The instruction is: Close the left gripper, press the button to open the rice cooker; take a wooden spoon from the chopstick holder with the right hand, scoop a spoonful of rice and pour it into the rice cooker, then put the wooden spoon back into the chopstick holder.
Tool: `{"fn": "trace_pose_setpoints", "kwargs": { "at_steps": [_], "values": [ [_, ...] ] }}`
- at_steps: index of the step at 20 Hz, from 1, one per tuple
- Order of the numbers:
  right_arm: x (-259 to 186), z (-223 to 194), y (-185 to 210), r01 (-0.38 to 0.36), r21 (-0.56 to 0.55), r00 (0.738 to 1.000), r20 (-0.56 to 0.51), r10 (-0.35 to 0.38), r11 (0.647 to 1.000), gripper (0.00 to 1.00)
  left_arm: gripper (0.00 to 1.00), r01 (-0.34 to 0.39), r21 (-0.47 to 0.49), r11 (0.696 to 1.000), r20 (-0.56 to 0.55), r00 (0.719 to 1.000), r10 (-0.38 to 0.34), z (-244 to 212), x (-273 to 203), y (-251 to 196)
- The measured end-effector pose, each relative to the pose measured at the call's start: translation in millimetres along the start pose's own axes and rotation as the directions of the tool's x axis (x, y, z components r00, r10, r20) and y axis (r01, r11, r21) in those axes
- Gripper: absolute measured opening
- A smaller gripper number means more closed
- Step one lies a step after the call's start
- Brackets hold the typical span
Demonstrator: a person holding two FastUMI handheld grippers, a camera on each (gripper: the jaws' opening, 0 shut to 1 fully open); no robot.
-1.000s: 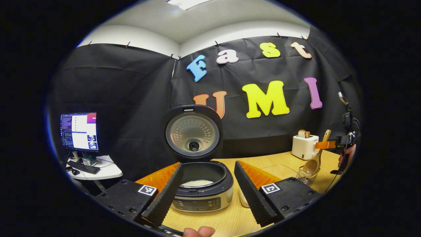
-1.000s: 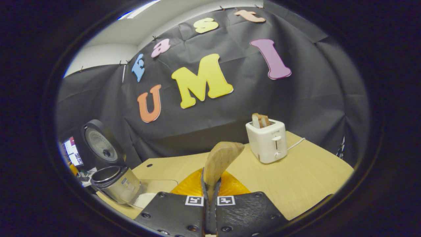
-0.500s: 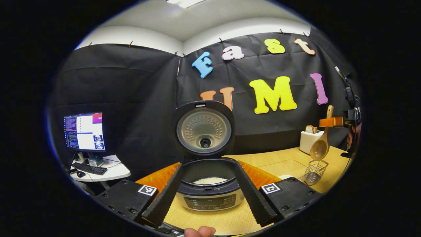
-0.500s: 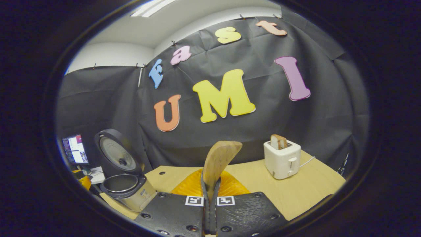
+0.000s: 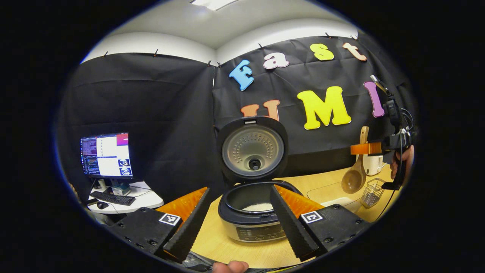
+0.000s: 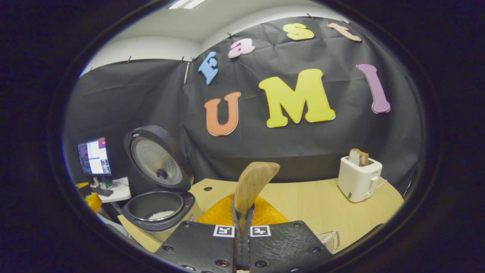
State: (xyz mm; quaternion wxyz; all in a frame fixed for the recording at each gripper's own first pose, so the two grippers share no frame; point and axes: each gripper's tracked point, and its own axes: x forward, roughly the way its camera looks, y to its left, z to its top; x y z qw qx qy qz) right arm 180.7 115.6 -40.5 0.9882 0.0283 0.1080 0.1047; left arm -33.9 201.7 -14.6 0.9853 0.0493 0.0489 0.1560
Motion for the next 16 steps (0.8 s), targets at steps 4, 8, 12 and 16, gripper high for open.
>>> {"fn": "trace_pose_setpoints", "kwargs": {
  "at_steps": [4,8,12,16],
  "values": [
    [9.5,-30.3,-1.1,0.044,-0.107,0.998,-0.050,-0.049,0.993,0.00,0.99,0.014,0.003,1.000,-0.005,1.000,-0.014,-1.0,0.7,-1.7],
    [7.4,-44.1,-2.8,0.114,-0.263,0.991,-0.041,-0.129,0.958,0.00,0.99,-0.007,0.012,1.000,-0.007,1.000,0.007,-2.1,0.0,1.4],
    [5.8,-58.4,8.2,0.126,-0.355,0.989,-0.032,-0.146,0.926,0.00,0.99,-0.011,0.013,1.000,-0.009,1.000,0.011,-3.2,0.8,3.1],
    [8.4,-79.0,13.4,0.124,-0.395,0.985,-0.063,-0.162,0.910,0.00,0.99,-0.040,0.015,0.999,0.006,0.999,0.040,4.4,-5.4,11.6]
  ]
}}
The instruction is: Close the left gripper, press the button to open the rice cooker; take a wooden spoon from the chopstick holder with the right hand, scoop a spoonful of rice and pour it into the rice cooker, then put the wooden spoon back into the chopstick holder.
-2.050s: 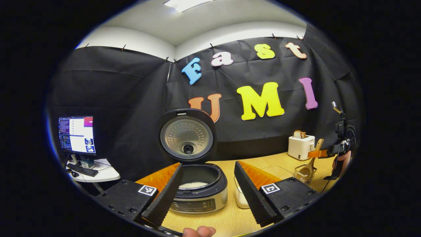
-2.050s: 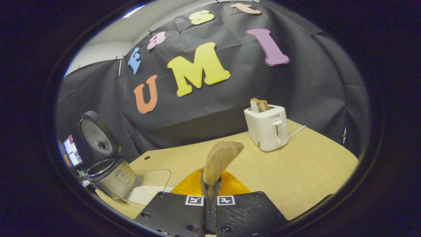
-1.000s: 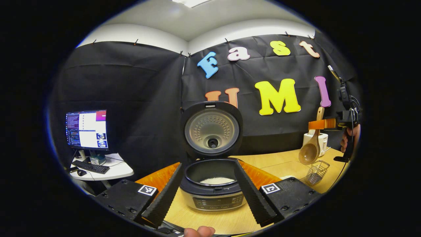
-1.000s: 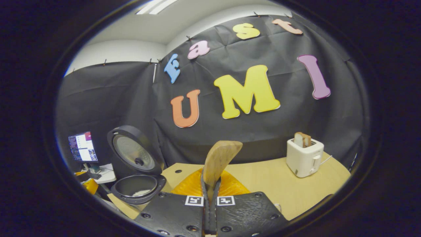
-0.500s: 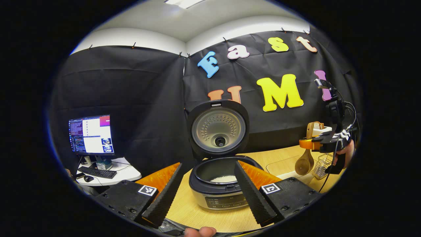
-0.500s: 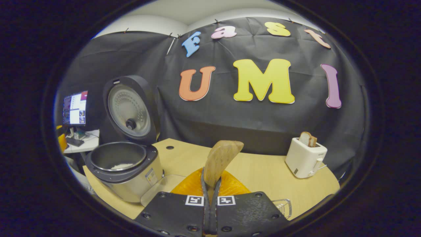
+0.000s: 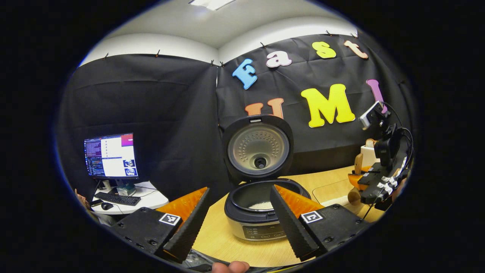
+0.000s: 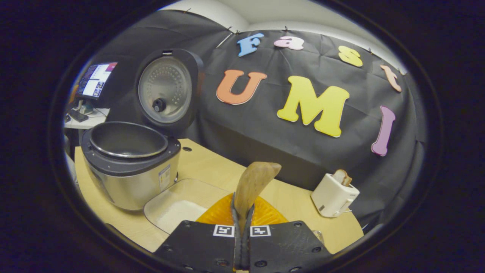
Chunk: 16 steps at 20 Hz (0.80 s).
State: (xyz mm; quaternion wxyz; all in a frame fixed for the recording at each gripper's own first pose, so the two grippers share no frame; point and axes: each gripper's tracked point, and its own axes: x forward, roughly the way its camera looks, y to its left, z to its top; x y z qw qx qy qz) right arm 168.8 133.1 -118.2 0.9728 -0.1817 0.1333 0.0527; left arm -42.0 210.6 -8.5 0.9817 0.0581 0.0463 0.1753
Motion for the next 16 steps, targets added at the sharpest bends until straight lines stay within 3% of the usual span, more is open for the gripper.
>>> {"fn": "trace_pose_setpoints", "kwargs": {
  "at_steps": [5,6,8,12,16],
  "values": [
    [-2.4,-4.4,29.0,-0.087,0.118,0.996,-0.015,0.089,0.989,0.00,0.99,-0.025,0.000,1.000,-0.003,1.000,0.025,-2.5,0.3,12.1],
    [-2.7,-2.8,33.3,-0.096,0.138,0.995,-0.017,0.099,0.986,0.00,0.95,-0.022,-0.008,1.000,0.000,1.000,0.022,-0.8,1.2,12.9],
    [0.1,-0.8,41.4,-0.123,0.195,0.991,-0.023,0.130,0.973,0.00,0.99,-0.002,-0.027,1.000,-0.004,1.000,0.002,-2.4,2.0,8.8],
    [3.4,9.5,55.9,-0.171,0.306,0.982,-0.025,0.188,0.936,0.00,0.99,-0.006,-0.035,0.999,-0.012,1.000,0.005,-5.6,1.1,16.5],
    [9.2,15.7,65.6,-0.205,0.461,0.970,-0.023,0.243,0.863,0.00,0.99,-0.008,-0.072,0.997,-0.017,1.000,0.007,-5.9,0.6,17.9]
  ]
}}
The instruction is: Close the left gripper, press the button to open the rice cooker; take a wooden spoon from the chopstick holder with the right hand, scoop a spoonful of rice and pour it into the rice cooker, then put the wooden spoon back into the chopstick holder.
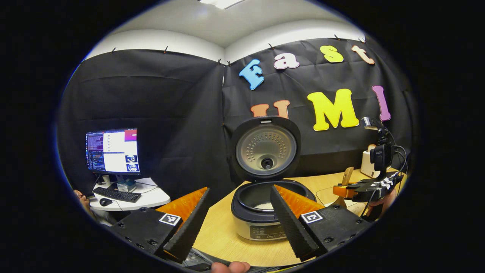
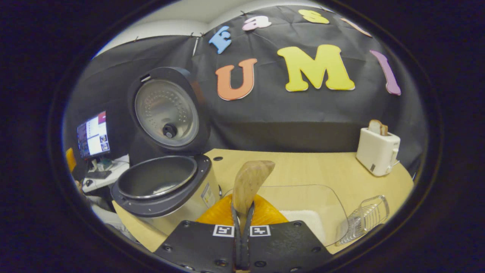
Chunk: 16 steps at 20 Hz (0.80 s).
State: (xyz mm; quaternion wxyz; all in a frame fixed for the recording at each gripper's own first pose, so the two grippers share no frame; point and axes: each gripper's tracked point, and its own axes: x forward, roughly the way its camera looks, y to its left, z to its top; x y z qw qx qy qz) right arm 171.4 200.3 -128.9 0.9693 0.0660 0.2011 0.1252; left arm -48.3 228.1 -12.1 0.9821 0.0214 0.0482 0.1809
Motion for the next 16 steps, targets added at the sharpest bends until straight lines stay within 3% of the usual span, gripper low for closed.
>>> {"fn": "trace_pose_setpoints", "kwargs": {
  "at_steps": [2,6,9,16],
  "values": [
    [1.8,5.7,1.2,-0.028,0.107,1.000,0.004,0.028,0.994,0.00,0.99,0.011,-0.022,1.000,0.009,1.000,-0.011,3.1,0.2,-1.2],
    [3.0,13.9,-15.5,-0.055,0.312,0.999,0.019,0.051,0.949,0.00,0.99,0.014,-0.024,1.000,0.015,1.000,-0.014,3.9,-1.1,1.2],
    [1.1,19.0,-35.3,-0.064,0.446,0.998,0.033,0.056,0.893,0.00,0.99,0.019,-0.026,0.999,0.015,1.000,-0.018,4.1,-0.6,-2.2],
    [-17.0,48.1,-96.2,-0.072,0.628,0.995,0.104,0.009,0.775,0.00,0.99,0.035,-0.025,0.999,0.016,0.999,-0.035,3.7,0.5,-11.2]
  ]
}}
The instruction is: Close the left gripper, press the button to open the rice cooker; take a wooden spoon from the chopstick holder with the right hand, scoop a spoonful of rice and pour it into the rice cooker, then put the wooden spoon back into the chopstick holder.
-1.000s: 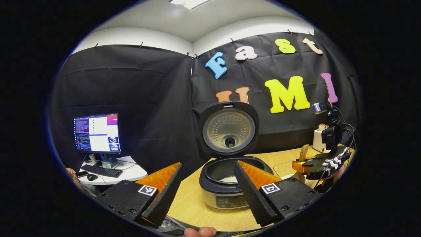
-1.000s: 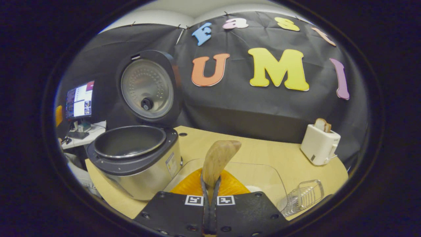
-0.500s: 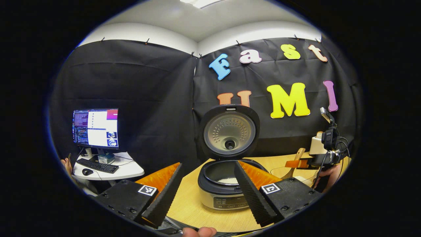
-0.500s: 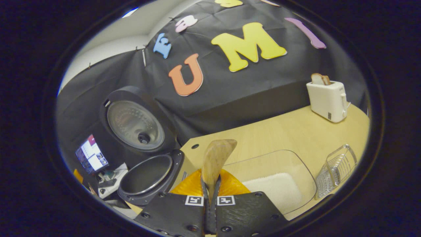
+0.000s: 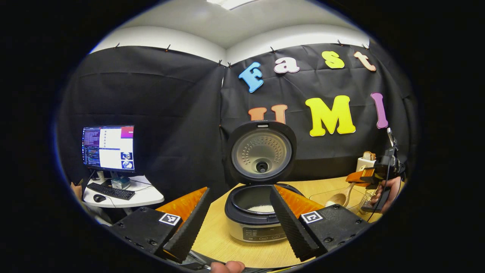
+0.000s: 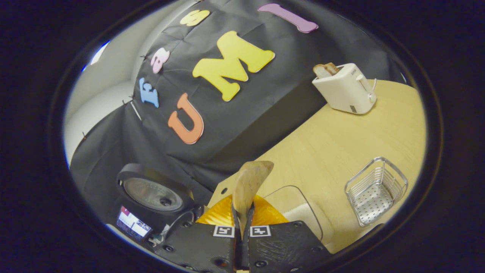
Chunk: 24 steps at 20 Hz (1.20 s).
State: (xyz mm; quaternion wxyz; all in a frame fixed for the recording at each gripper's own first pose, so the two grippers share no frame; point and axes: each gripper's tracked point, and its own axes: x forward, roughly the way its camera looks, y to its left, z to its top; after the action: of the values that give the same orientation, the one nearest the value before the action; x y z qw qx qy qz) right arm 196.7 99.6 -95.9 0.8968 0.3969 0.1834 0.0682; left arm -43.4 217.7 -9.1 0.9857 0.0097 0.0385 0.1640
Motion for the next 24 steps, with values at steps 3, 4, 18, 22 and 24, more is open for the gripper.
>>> {"fn": "trace_pose_setpoints", "kwargs": {
  "at_steps": [3,4,18,22,24],
  "values": [
    [-7.9,20.6,-0.6,-0.032,0.069,0.999,0.004,0.031,0.997,0.00,0.99,0.004,0.010,1.000,-0.005,1.000,-0.004,-1.5,0.7,-2.2],
    [-8.7,25.3,2.6,-0.043,0.075,0.999,0.004,0.043,0.996,0.00,0.99,0.005,0.013,1.000,-0.003,1.000,-0.005,-1.4,0.9,-2.7],
    [25.5,8.6,186.1,-0.253,-0.065,0.967,-0.055,0.250,0.965,0.00,0.99,0.022,-0.030,0.999,-0.020,1.000,-0.022,-10.1,0.6,25.1],
    [45.3,-23.0,222.0,-0.255,-0.221,0.967,-0.079,0.244,0.941,0.00,0.99,-0.009,-0.037,0.999,-0.033,0.999,0.008,-13.2,-0.9,41.9],
    [51.2,-32.8,236.1,-0.261,-0.283,0.965,-0.082,0.247,0.923,0.00,0.99,-0.011,-0.040,0.999,-0.031,0.999,0.010,-12.5,-1.2,43.7]
  ]
}}
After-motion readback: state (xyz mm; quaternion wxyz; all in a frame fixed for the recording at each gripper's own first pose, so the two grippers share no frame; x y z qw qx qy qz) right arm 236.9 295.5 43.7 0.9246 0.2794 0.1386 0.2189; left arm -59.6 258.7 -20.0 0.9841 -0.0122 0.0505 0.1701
